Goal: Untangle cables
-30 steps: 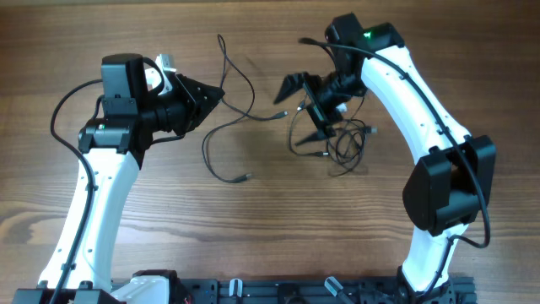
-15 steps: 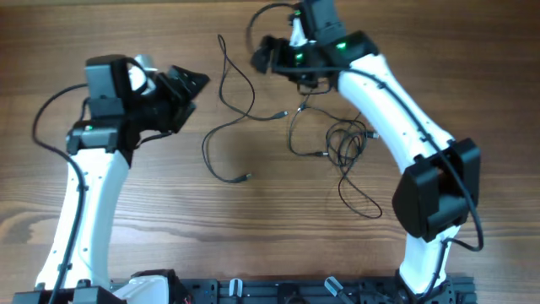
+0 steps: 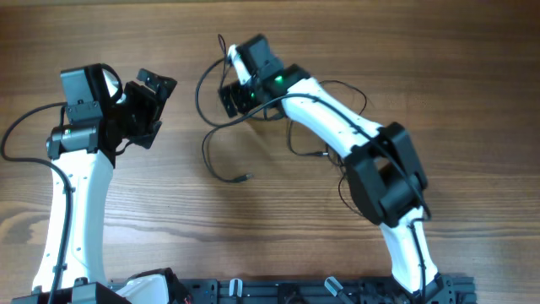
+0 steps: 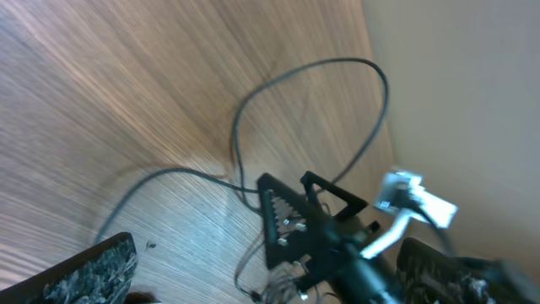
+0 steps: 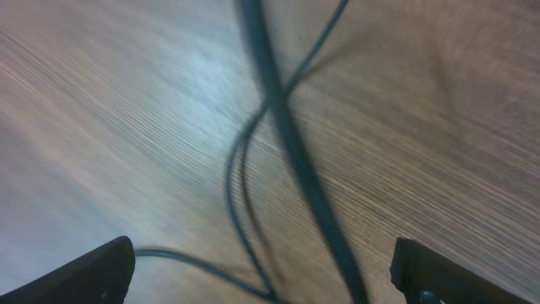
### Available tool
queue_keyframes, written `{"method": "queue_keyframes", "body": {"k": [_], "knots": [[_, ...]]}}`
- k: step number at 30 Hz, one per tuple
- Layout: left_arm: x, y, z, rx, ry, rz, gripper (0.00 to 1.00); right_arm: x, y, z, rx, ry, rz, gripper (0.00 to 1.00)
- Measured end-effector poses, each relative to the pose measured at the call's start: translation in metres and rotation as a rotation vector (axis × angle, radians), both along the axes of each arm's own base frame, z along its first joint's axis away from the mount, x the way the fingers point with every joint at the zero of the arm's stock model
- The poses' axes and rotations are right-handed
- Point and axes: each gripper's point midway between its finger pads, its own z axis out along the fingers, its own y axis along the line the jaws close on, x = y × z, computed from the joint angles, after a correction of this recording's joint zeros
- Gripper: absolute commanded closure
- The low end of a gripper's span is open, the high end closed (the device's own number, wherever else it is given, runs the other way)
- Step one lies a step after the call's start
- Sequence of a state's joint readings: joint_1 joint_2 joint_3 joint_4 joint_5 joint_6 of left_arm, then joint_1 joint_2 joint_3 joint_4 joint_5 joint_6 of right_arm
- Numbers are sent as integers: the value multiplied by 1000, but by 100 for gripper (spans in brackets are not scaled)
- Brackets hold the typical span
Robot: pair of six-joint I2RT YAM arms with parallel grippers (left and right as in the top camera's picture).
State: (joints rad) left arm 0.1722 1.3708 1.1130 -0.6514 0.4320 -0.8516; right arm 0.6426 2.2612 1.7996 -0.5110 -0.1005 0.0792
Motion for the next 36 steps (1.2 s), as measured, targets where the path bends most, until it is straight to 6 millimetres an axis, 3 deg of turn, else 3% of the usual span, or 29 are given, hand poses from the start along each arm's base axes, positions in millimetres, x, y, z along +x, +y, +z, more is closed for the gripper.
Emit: {"method": "queue_keyframes", "body": {"k": [5,10,12,13,21,24,25,27,29,31,33,36], "knots": [[0,10,-3,45,10,36,0,-11,9,-34,-127,-40,123,22],[0,14,-5,69,16,55,0,-15,17,-51,-188,-82,166,56],[0,15,-6,73,18,58,0,-14,15,-54,-204,-84,165,71],[0,15,-6,73,20,58,0,-13,14,-56,-207,-86,166,95],[-4,15,-9,70,41,57,0,-14,8,-55,-195,-37,79,96],[-4,15,-9,70,43,57,0,-7,1,-41,-167,-27,7,95],[-4,15,-9,70,43,57,0,-2,-4,-28,-150,-35,-23,96],[-5,15,-9,70,43,57,0,16,-19,24,-81,-94,-94,96],[-4,15,-9,70,43,57,0,35,-47,98,7,-193,-175,96],[-5,15,-9,71,43,58,0,51,-93,182,96,-318,-272,96],[-5,15,-9,72,43,59,0,59,-148,251,155,-431,-376,96],[-4,15,-9,72,43,59,0,63,-249,313,173,-545,-560,96]]}}
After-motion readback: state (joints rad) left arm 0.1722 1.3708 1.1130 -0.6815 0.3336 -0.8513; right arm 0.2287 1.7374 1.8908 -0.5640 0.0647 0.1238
